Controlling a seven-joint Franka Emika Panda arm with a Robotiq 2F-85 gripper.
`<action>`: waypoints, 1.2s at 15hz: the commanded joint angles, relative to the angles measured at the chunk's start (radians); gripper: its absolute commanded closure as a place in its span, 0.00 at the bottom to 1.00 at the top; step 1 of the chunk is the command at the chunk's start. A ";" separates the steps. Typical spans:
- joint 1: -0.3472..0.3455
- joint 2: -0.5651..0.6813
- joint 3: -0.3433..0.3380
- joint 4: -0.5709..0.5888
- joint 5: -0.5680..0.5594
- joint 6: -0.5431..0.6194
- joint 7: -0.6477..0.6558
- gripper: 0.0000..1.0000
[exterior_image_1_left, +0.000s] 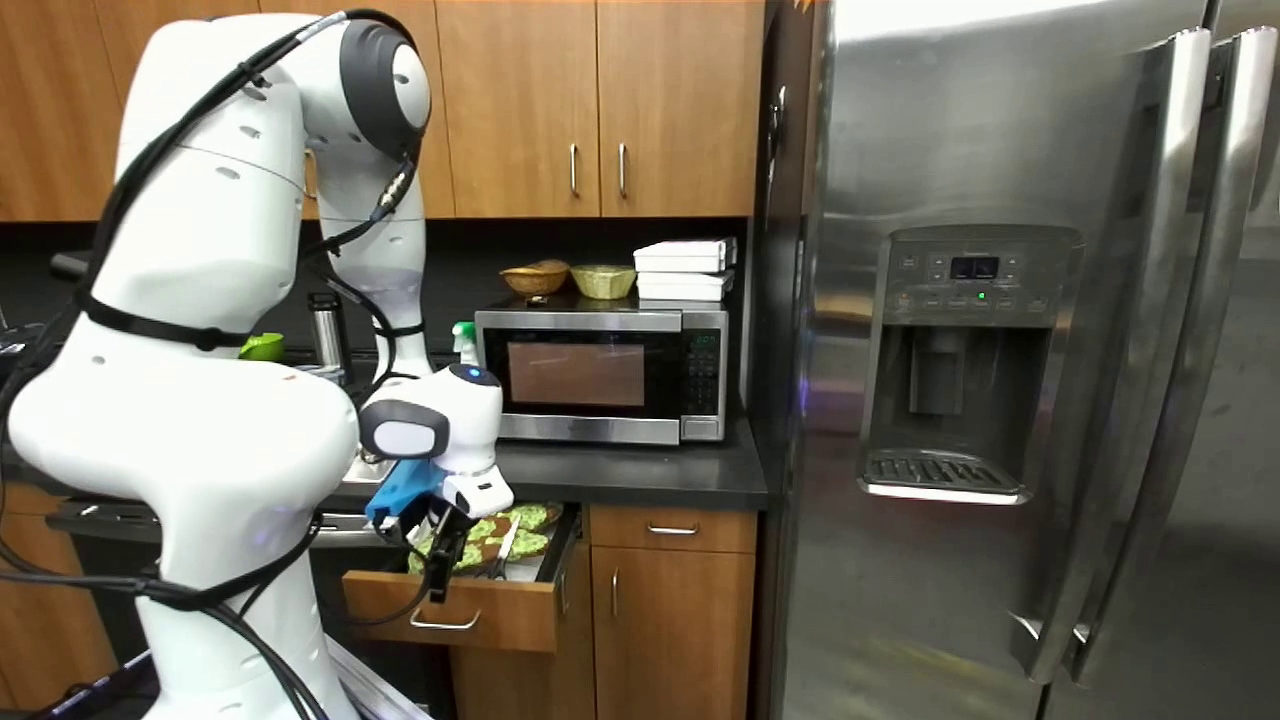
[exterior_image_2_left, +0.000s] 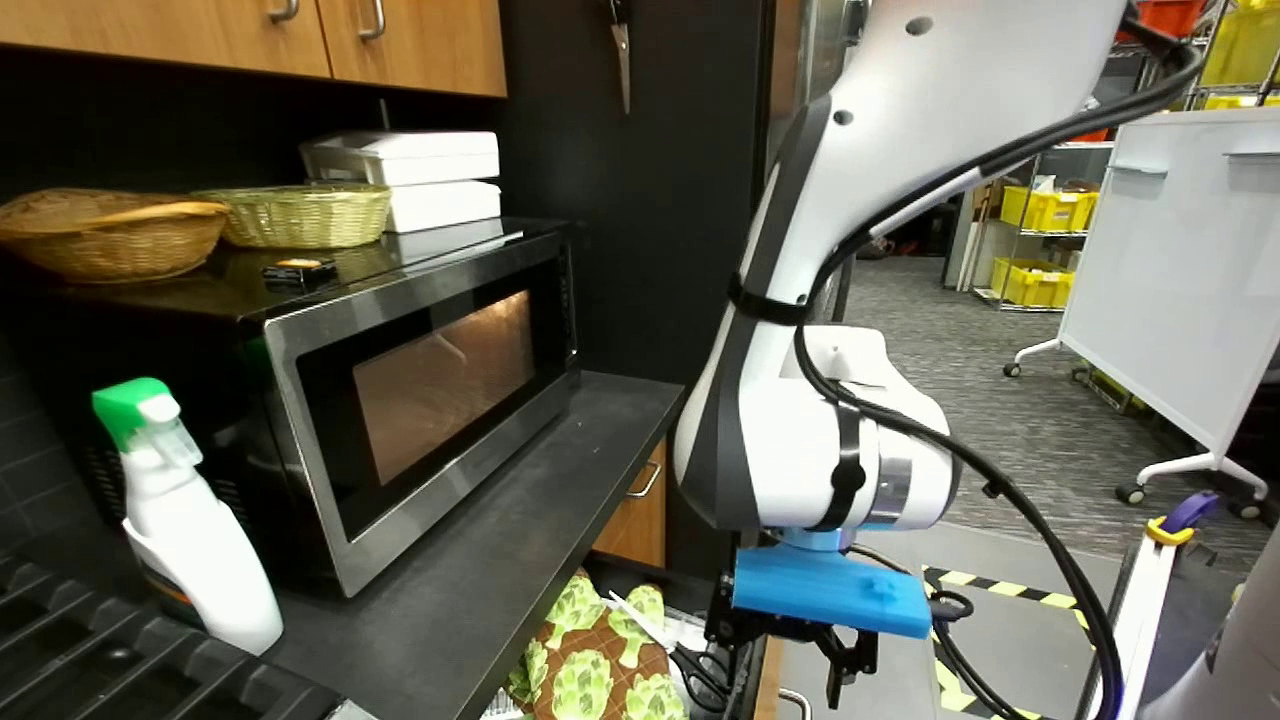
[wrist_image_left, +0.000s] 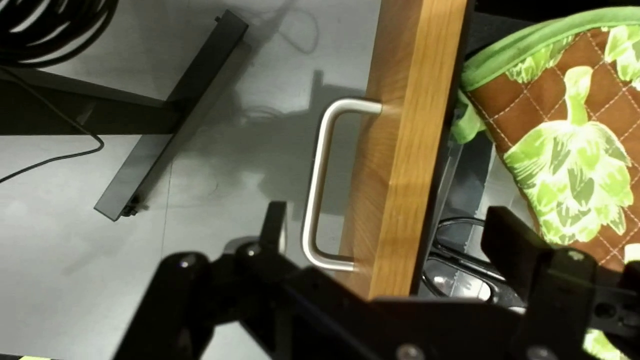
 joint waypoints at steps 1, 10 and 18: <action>0.031 0.063 -0.012 0.043 -0.104 0.048 0.095 0.00; 0.085 0.130 -0.023 0.100 -0.275 0.123 0.281 0.00; 0.250 0.158 -0.128 0.152 -0.337 0.183 0.387 0.00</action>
